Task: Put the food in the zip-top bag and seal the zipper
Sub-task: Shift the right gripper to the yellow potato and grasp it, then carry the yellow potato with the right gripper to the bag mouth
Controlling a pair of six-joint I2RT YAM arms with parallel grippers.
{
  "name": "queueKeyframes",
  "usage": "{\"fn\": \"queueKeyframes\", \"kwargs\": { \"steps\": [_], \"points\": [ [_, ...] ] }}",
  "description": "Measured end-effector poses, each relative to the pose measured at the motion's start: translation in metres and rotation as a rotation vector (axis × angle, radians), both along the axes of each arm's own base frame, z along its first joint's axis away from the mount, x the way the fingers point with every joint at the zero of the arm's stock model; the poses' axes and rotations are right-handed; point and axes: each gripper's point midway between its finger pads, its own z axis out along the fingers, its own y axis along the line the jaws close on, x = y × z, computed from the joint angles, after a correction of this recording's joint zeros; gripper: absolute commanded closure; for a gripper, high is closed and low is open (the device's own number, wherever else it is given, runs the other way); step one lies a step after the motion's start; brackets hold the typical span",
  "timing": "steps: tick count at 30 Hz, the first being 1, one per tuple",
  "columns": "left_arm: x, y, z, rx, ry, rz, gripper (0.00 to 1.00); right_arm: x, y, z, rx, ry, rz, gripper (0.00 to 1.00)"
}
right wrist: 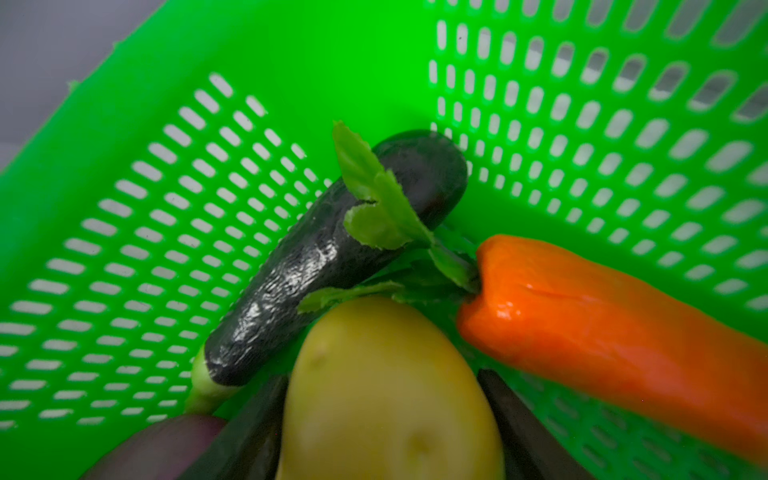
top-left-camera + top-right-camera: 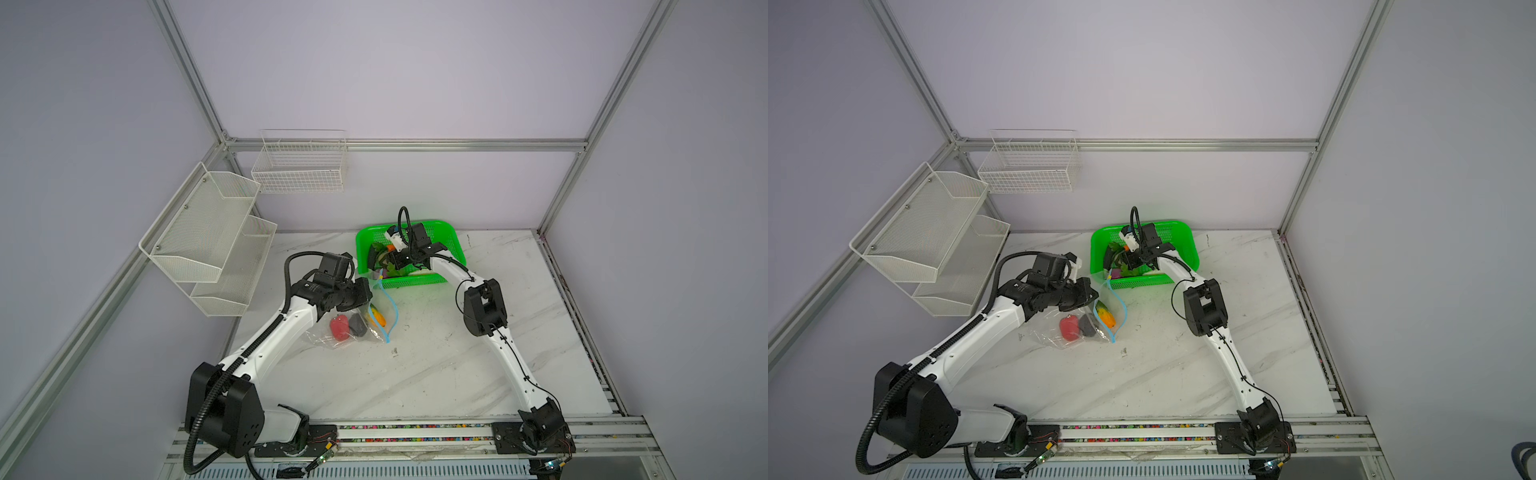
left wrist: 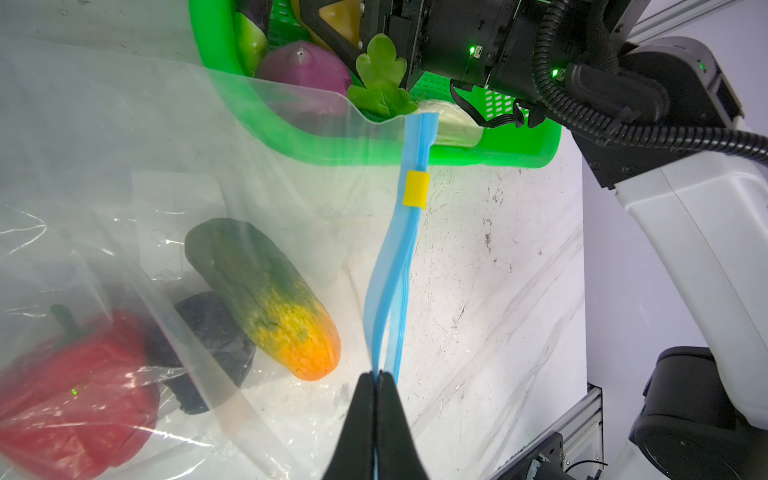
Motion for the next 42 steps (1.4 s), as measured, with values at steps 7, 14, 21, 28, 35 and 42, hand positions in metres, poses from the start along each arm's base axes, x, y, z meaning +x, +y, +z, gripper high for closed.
{"fn": "queueKeyframes", "kwargs": {
  "steps": [7, 14, 21, 28, 35, 42],
  "points": [
    [0.000, 0.000, 0.000, 0.000, 0.000, 0.000, 1.00, 0.001, 0.000, 0.002, 0.001, -0.005, -0.002, 0.43],
    [0.000, 0.000, 0.000, -0.001, -0.001, 0.000, 1.00, 0.007, -0.005, 0.035, 0.033, -0.034, -0.027, 0.46],
    [0.000, -0.001, 0.000, -0.003, -0.001, -0.001, 1.00, 0.000, -0.017, 0.095, 0.078, -0.078, -0.052, 0.48],
    [0.001, -0.001, 0.001, -0.004, -0.004, -0.001, 1.00, -0.020, -0.029, 0.131, 0.112, -0.081, -0.073, 0.50],
    [0.001, -0.001, 0.002, -0.009, -0.003, 0.005, 1.00, -0.072, -0.052, 0.136, 0.129, -0.003, -0.105, 0.50],
    [0.001, -0.001, 0.004, -0.013, -0.009, 0.006, 1.00, -0.148, -0.064, 0.154, 0.169, 0.028, -0.096, 0.51]
  ]
}}
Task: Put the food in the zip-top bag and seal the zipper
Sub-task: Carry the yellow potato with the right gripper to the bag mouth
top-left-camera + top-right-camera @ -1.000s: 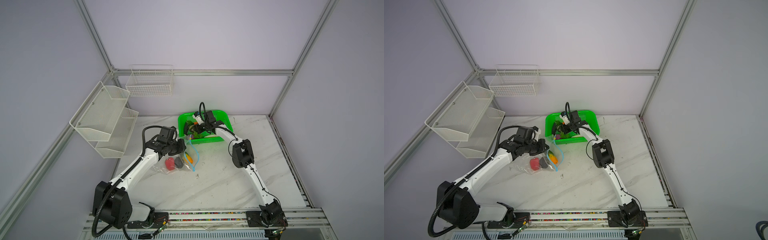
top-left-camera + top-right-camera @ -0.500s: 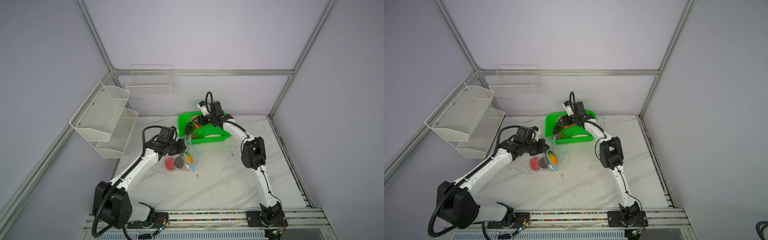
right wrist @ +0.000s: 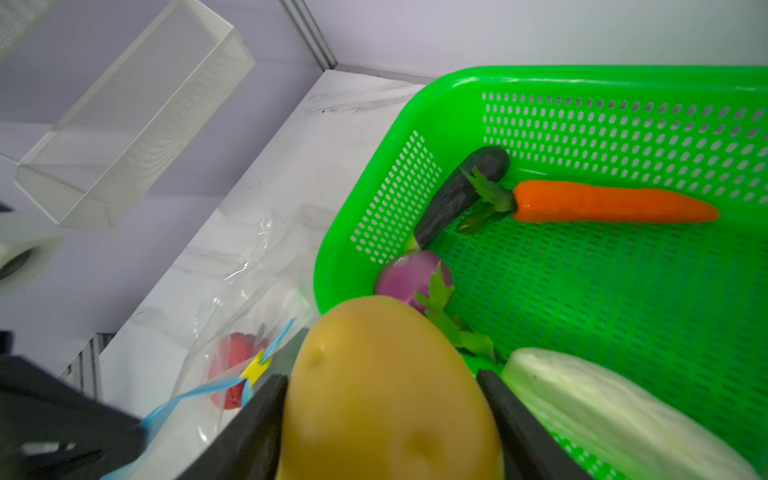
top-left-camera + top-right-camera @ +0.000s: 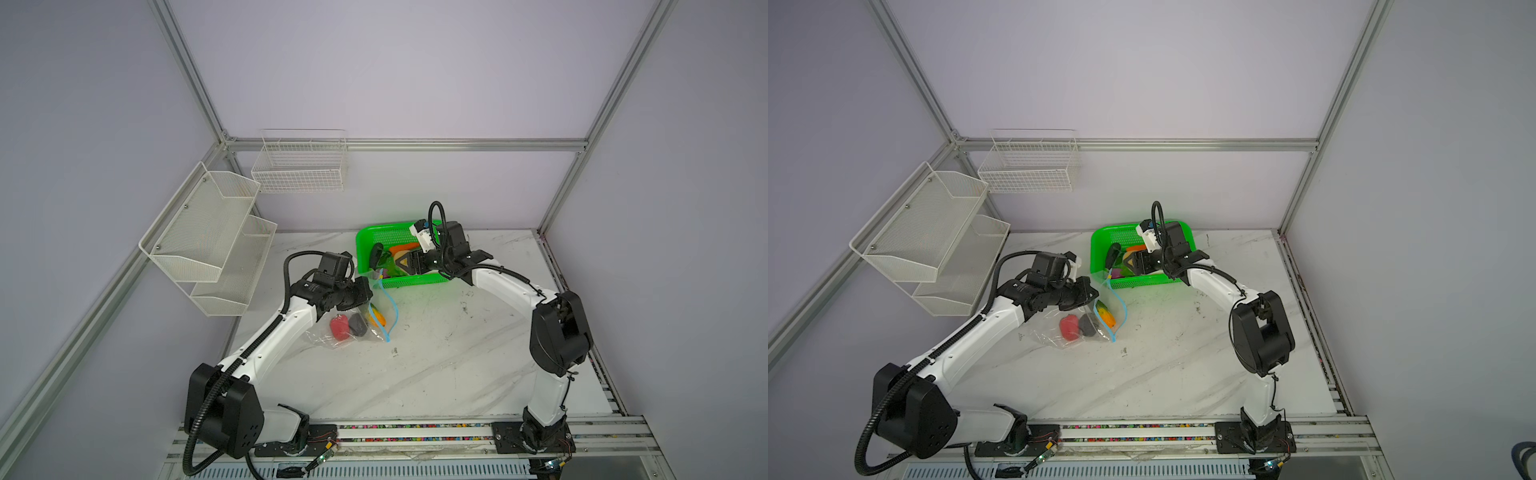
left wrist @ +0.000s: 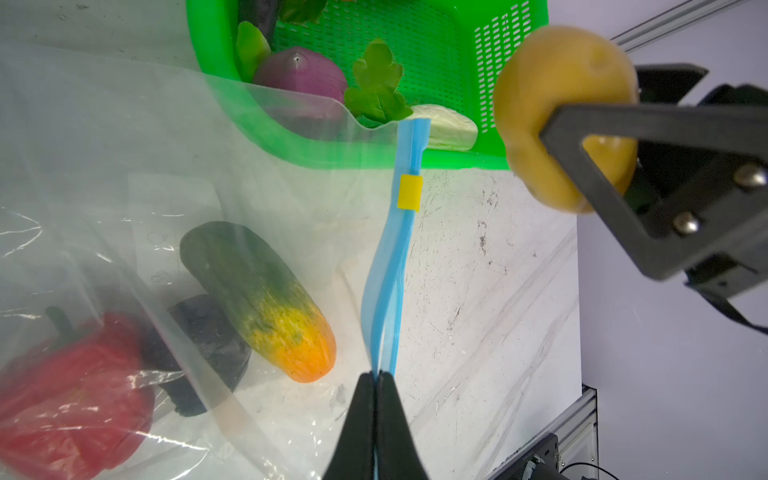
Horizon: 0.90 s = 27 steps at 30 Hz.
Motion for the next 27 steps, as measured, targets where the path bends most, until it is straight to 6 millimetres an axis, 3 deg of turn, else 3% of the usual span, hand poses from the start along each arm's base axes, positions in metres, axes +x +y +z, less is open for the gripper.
{"fn": "queueKeyframes", "kwargs": {
  "steps": [5, 10, 20, 27],
  "points": [
    [0.000, 0.000, 0.003, -0.008, -0.003, 0.007, 1.00, -0.057, 0.017, 0.002, 0.020, 0.021, 0.070, 0.51],
    [-0.001, 0.001, 0.008, -0.020, -0.010, 0.019, 1.00, -0.093, 0.035, -0.008, 0.027, 0.063, 0.127, 0.51],
    [-0.004, 0.002, 0.022, -0.043, -0.039, 0.032, 1.00, -0.104, 0.051, -0.018, 0.066, 0.094, 0.148, 0.53],
    [-0.005, 0.000, 0.022, -0.047, -0.036, 0.033, 1.00, -0.114, 0.071, -0.044, 0.069, 0.152, 0.190, 0.53]
  ]
}}
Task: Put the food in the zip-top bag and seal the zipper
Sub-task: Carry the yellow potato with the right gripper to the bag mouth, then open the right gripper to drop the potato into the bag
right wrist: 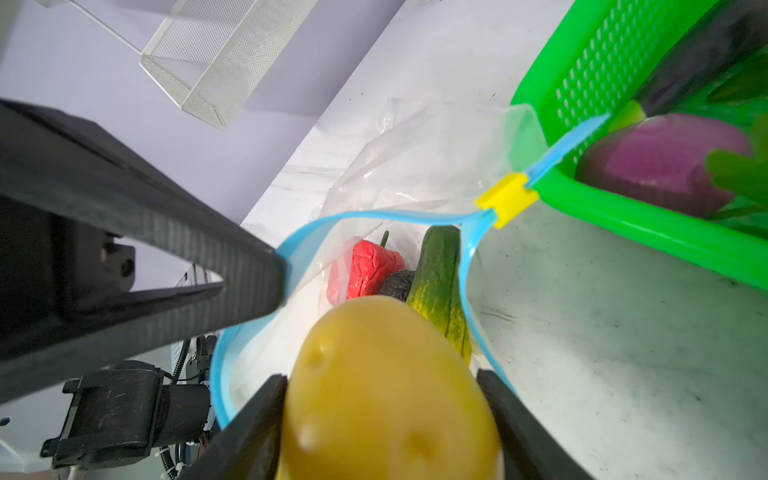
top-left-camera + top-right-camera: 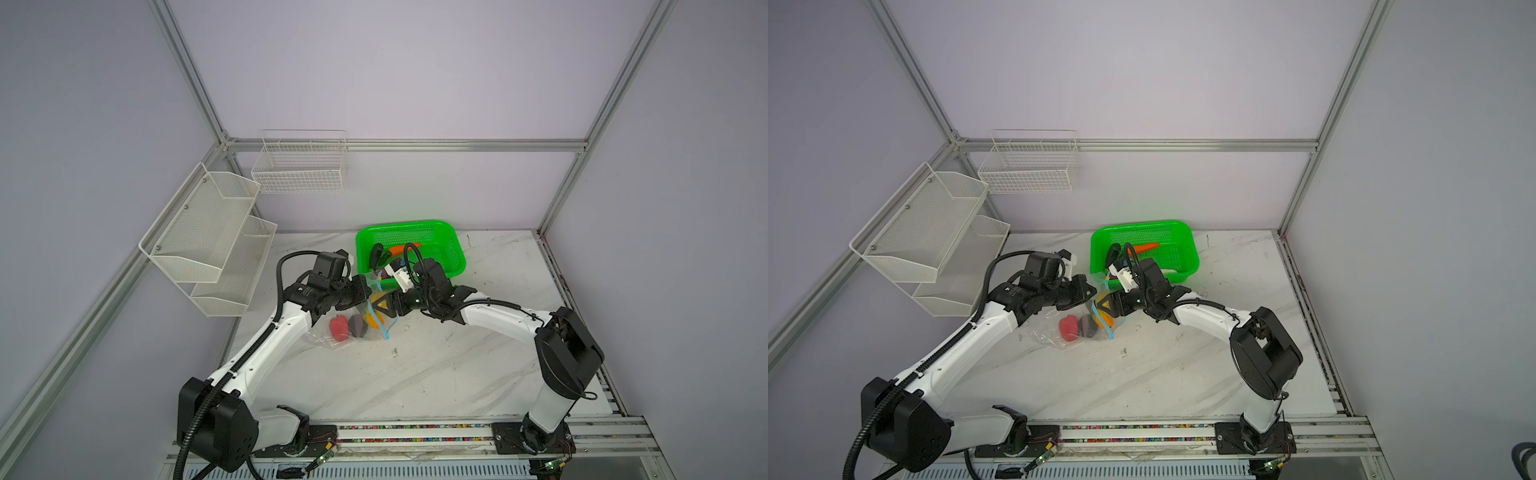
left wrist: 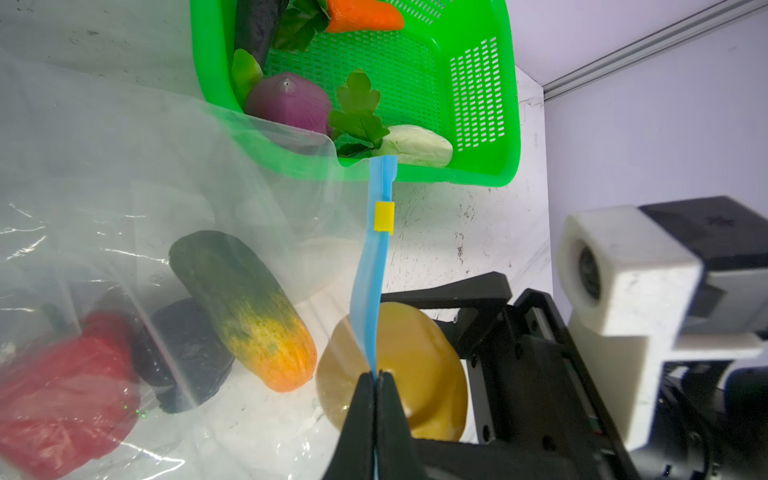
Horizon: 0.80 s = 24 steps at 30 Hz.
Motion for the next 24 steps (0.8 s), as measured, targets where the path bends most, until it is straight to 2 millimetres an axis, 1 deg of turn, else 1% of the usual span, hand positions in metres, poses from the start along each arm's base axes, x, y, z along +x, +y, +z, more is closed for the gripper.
{"fn": "queueKeyframes", "kwargs": {
  "steps": [4, 7, 12, 16, 20, 24],
  "points": [
    [-0.001, -0.001, 0.001, -0.002, -0.003, -0.003, 1.00, -0.002, 0.005, -0.020, -0.021, 0.031, 0.013, 0.53],
    [-0.002, -0.001, 0.004, -0.005, -0.012, -0.004, 1.00, -0.002, 0.007, -0.030, -0.031, 0.053, 0.022, 0.53],
    [-0.004, 0.000, 0.013, -0.014, -0.034, -0.003, 1.00, 0.001, 0.014, -0.031, -0.014, 0.056, 0.031, 0.52],
    [-0.005, 0.000, 0.015, -0.016, -0.039, -0.004, 1.00, 0.000, 0.019, -0.028, 0.017, 0.066, 0.047, 0.49],
    [-0.005, 0.000, 0.015, -0.016, -0.038, -0.004, 1.00, -0.004, 0.025, -0.028, 0.040, 0.086, 0.069, 0.45],
    [-0.006, -0.001, 0.015, -0.017, -0.039, -0.007, 1.00, -0.007, 0.029, -0.029, 0.051, 0.097, 0.085, 0.38]
  ]
}}
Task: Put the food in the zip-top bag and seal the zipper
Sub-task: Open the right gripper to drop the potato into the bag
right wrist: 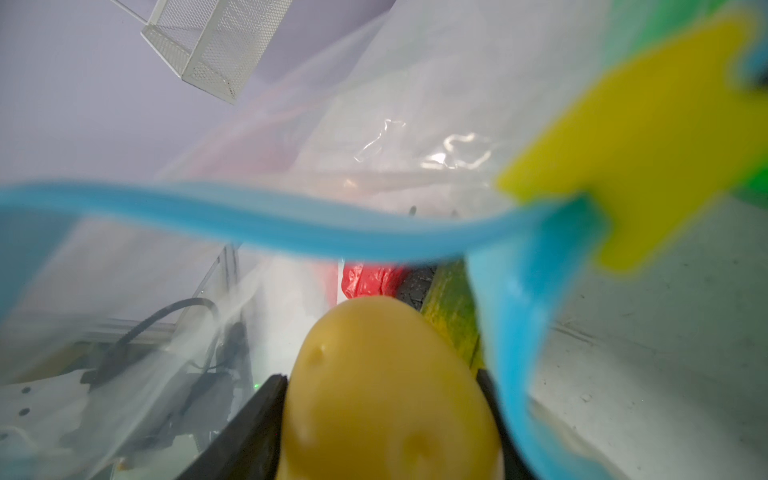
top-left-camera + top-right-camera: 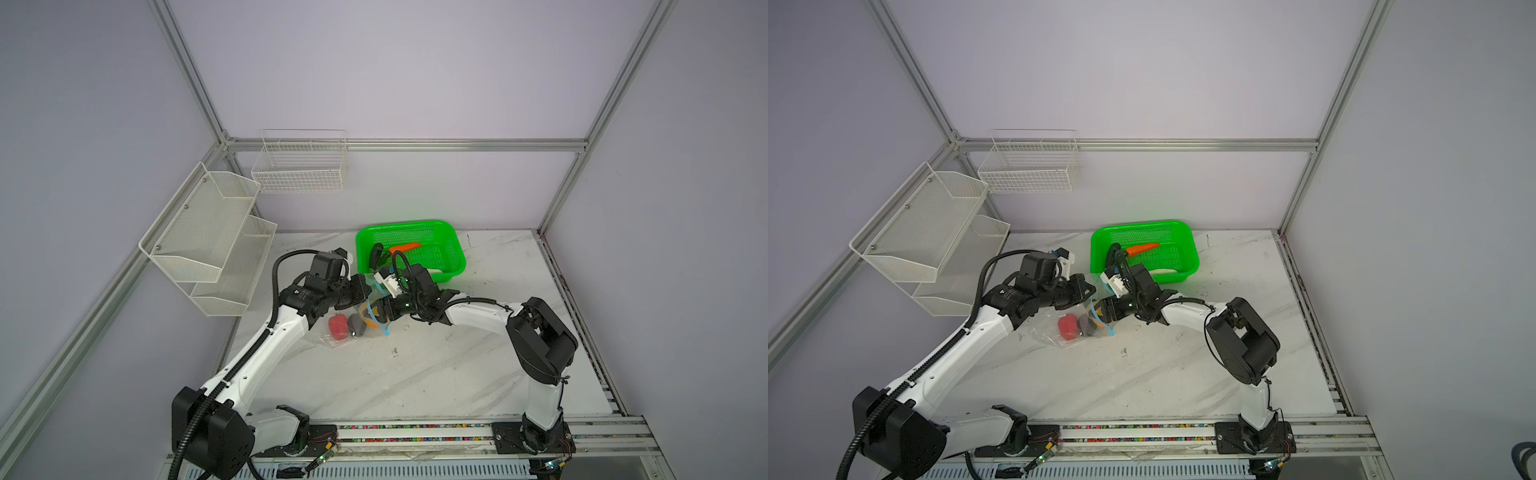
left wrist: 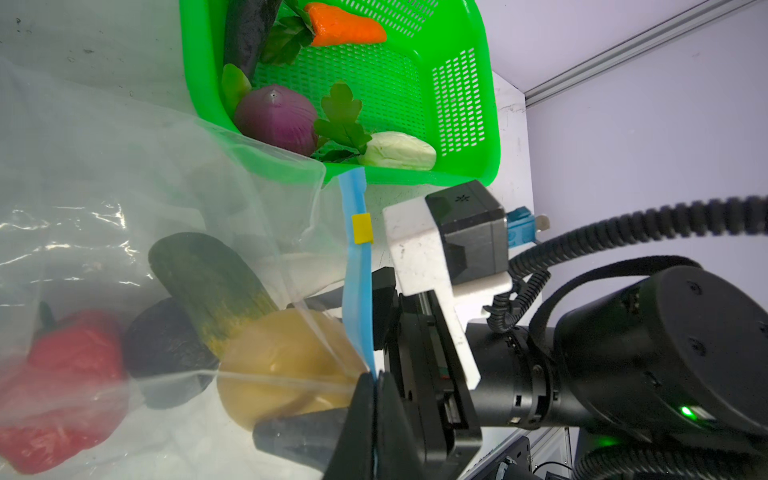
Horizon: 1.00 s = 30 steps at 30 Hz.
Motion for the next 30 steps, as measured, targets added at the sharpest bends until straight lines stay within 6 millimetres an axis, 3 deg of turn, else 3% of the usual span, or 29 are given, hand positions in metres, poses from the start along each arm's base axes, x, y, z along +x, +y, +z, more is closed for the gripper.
{"fn": "queueKeyframes", "kwargs": {
  "steps": [11, 21, 27, 30],
  "points": [
    [0.000, 0.000, 0.000, -0.001, -0.002, -0.001, 1.00, -0.001, 0.004, 0.005, 0.010, 0.000, 0.000, 0.18],
    [-0.001, 0.000, 0.000, -0.005, -0.009, 0.000, 1.00, 0.002, -0.001, 0.012, -0.017, -0.037, -0.033, 0.16],
    [0.000, -0.001, 0.001, -0.009, -0.019, 0.001, 1.00, -0.005, -0.035, 0.062, -0.001, -0.099, -0.163, 0.28],
    [0.000, -0.001, 0.001, -0.013, -0.017, 0.005, 1.00, -0.011, -0.060, 0.075, 0.039, -0.091, -0.279, 0.32]
  ]
}}
